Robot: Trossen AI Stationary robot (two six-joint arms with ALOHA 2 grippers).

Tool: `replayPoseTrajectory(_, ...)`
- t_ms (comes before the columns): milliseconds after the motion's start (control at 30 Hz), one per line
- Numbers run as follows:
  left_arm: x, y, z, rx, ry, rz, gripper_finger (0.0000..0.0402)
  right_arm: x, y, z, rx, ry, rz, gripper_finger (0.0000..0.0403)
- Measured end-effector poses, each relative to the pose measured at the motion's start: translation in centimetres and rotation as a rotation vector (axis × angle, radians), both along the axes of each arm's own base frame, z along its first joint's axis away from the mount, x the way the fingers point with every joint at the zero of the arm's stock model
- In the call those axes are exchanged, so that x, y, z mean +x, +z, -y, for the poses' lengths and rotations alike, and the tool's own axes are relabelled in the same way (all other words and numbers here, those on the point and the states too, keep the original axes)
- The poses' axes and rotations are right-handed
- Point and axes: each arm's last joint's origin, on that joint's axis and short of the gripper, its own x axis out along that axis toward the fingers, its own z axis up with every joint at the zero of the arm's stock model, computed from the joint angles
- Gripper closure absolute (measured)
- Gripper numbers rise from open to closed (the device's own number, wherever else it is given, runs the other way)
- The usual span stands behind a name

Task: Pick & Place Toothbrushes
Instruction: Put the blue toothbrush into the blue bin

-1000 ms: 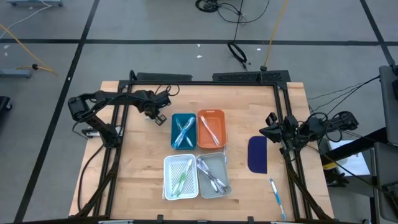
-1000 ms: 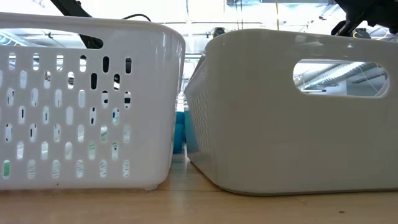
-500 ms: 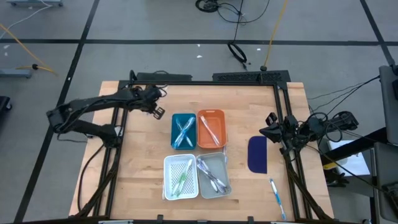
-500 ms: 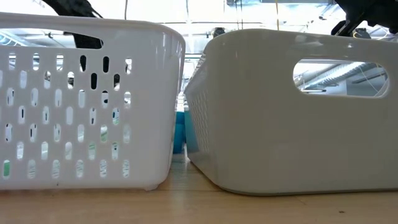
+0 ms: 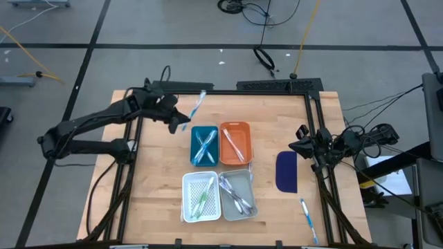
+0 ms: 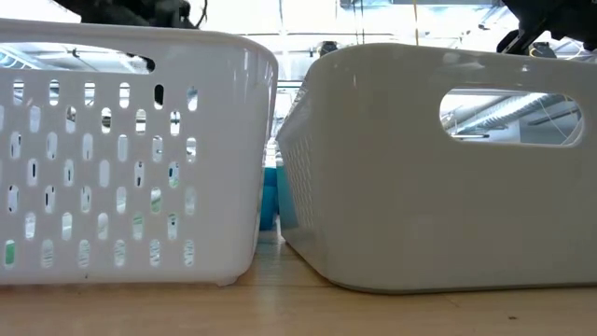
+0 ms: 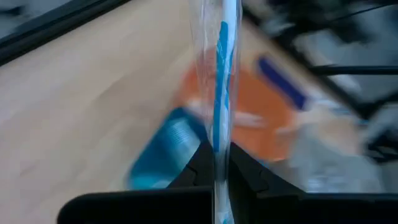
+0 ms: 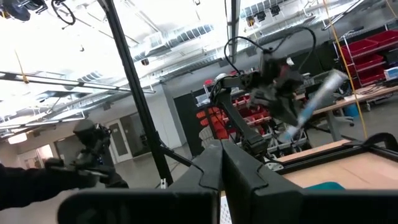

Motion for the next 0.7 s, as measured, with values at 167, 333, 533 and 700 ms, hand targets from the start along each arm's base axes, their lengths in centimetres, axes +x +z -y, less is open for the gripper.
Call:
replayPoseTrajectory(167,0.6,1.7,0.5,-0.001,-0.176,0.201,0.0389,0.0,0.0,0.0,-0.004,-0.001,0.0,0.0403)
replayPoseTrajectory(333,1.6,3.5,1.4,0.054,-0.27,0.374,0.0395,0.0,0.0,0.0,-0.004,-0.001,0.0,0.0403)
replayPoseTrajectory(533,2.5,6.2,3.2,0.155,-0.373,0.626,0.0395,0.0,0.0,0.0,-0.004,-0.001,0.0,0.0403)
replayPoseTrajectory(700,2.6,8.0,4.6,0.232,-0.444,0.809,0.0391,0.0,0.0,0.0,-0.004,0.0,0.0,0.0403)
